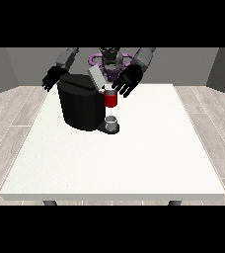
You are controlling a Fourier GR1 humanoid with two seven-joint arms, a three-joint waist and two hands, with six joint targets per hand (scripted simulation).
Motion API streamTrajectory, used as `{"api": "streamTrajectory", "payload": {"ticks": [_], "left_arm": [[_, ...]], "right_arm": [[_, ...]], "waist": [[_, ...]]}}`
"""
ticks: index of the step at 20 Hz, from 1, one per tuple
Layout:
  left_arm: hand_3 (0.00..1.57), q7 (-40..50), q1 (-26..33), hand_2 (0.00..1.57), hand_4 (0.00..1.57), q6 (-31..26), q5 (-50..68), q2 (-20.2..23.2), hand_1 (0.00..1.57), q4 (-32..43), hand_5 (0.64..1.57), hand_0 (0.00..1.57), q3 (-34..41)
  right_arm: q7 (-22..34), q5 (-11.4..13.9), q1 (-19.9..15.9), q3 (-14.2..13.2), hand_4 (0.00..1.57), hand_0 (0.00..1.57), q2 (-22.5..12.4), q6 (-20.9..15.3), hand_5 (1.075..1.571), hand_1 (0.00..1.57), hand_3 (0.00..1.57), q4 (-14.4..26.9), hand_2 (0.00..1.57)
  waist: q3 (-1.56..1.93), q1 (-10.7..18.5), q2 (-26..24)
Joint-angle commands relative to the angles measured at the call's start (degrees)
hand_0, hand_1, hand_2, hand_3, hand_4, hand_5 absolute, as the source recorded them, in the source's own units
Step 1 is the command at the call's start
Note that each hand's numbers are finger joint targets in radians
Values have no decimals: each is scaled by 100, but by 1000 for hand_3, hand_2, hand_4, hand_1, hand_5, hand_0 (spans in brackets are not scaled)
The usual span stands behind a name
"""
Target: Insert the coffee pod into the coffee machine and close the lid
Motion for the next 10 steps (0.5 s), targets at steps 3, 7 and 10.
{"api": "streamTrajectory", "payload": {"ticks": [3,7,10], "left_arm": [[928,-210,-13,1115,371,131,-89,77,1066,11,1571,1066,-3],[112,-214,-48,378,0,-383,-290,132,0,7,1571,0,-309],[0,-288,-2,0,0,-376,-395,153,0,-66,1571,0,-398]], "right_arm": [[-40,144,-46,123,415,0,158,-192,1571,0,0,-41,0],[-160,15,62,-67,447,0,13,-63,1571,0,0,105,0],[-283,-130,-152,-307,419,0,-177,66,1571,0,0,276,0]], "waist": [[-3,69,190],[-1,45,-5],[0,177,165]]}}
